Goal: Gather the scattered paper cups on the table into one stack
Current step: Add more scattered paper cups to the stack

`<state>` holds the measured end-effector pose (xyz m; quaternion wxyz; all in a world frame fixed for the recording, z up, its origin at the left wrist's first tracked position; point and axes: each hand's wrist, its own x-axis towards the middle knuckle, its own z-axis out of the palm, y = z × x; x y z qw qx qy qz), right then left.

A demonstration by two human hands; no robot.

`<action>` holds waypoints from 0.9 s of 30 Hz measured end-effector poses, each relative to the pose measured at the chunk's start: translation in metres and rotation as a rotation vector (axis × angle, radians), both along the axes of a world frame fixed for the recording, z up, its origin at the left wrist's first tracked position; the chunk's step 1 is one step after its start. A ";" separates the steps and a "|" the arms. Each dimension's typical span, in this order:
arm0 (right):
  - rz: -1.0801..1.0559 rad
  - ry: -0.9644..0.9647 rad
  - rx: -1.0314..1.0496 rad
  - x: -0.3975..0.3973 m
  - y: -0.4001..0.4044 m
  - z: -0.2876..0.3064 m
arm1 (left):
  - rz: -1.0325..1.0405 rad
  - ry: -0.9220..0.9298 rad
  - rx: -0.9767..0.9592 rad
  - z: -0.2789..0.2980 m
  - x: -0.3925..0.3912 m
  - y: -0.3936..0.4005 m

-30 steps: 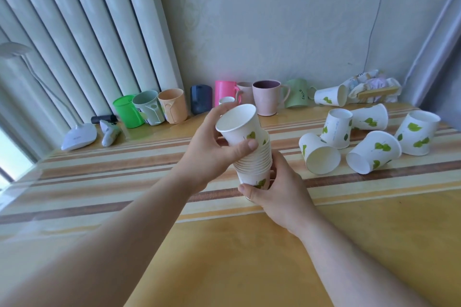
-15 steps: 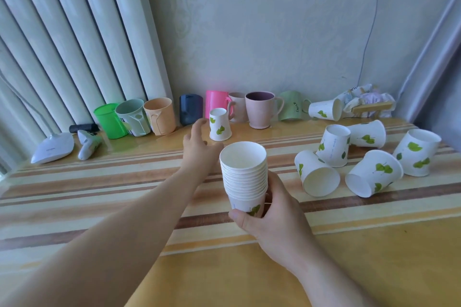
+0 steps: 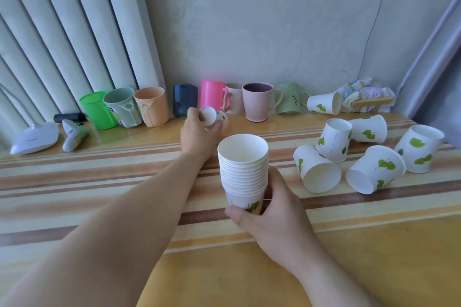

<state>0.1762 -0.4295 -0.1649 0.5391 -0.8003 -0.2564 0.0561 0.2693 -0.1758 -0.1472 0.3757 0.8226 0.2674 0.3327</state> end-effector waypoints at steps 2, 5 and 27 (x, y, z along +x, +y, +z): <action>-0.001 0.002 0.003 0.000 0.000 0.000 | -0.007 -0.011 -0.072 0.005 -0.012 -0.004; -0.005 -0.004 0.005 0.000 0.000 0.000 | -0.081 0.125 -0.064 0.011 -0.040 -0.008; 0.019 -0.006 -0.010 -0.009 -0.004 0.007 | -0.436 -0.613 -0.547 0.086 -0.175 -0.118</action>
